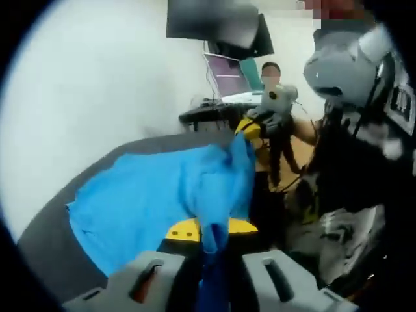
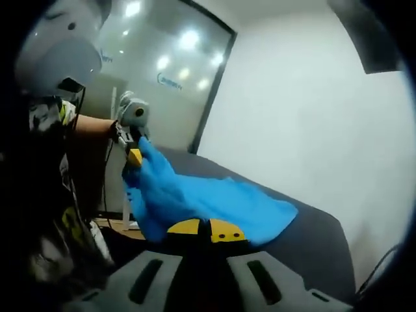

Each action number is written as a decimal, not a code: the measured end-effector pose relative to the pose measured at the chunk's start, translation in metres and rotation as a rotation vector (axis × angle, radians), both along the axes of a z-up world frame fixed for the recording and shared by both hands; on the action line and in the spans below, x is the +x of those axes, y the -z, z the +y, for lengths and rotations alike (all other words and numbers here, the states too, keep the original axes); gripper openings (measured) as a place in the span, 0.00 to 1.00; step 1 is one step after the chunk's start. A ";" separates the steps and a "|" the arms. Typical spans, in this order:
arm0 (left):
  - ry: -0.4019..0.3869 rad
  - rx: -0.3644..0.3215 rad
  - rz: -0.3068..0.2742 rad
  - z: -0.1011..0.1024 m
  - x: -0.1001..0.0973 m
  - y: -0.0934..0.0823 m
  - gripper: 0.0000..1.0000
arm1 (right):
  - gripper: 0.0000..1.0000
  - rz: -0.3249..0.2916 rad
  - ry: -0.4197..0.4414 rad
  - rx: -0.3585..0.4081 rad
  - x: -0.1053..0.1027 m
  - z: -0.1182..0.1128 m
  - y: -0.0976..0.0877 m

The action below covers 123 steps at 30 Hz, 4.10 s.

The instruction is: Spread out the cloth and fold it

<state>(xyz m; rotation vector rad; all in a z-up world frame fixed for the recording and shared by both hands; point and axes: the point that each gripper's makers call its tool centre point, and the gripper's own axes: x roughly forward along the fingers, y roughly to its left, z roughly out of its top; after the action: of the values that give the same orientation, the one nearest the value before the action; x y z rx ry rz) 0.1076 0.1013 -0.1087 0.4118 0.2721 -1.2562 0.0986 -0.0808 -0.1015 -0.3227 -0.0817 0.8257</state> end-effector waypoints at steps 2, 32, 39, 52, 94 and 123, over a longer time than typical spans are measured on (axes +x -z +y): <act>-0.056 0.041 -0.106 0.005 0.022 -0.013 0.07 | 0.01 -0.009 -0.002 0.001 -0.001 0.000 -0.003; -0.074 0.252 -0.316 0.077 -0.023 0.066 0.11 | 0.01 0.061 -0.137 -0.187 -0.036 0.018 0.046; -0.169 0.143 -0.184 0.103 -0.024 0.062 0.11 | 0.01 0.066 -0.135 -0.148 -0.034 0.022 0.045; -0.104 0.302 -0.747 0.069 -0.038 0.050 0.54 | 0.01 0.080 -0.138 -0.060 -0.026 0.025 0.035; -0.182 0.076 -0.413 0.042 0.004 0.009 0.02 | 0.06 -0.003 -0.126 -0.185 -0.030 0.017 0.043; -0.225 -0.049 -0.142 0.036 0.029 -0.055 0.01 | 0.01 -0.157 0.025 0.185 0.011 -0.010 -0.064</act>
<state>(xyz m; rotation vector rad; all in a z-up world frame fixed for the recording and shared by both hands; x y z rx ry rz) 0.1367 0.1368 -0.0539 0.4143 0.1609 -1.0062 0.1099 -0.0905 -0.0378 -0.2130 -0.2979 0.7607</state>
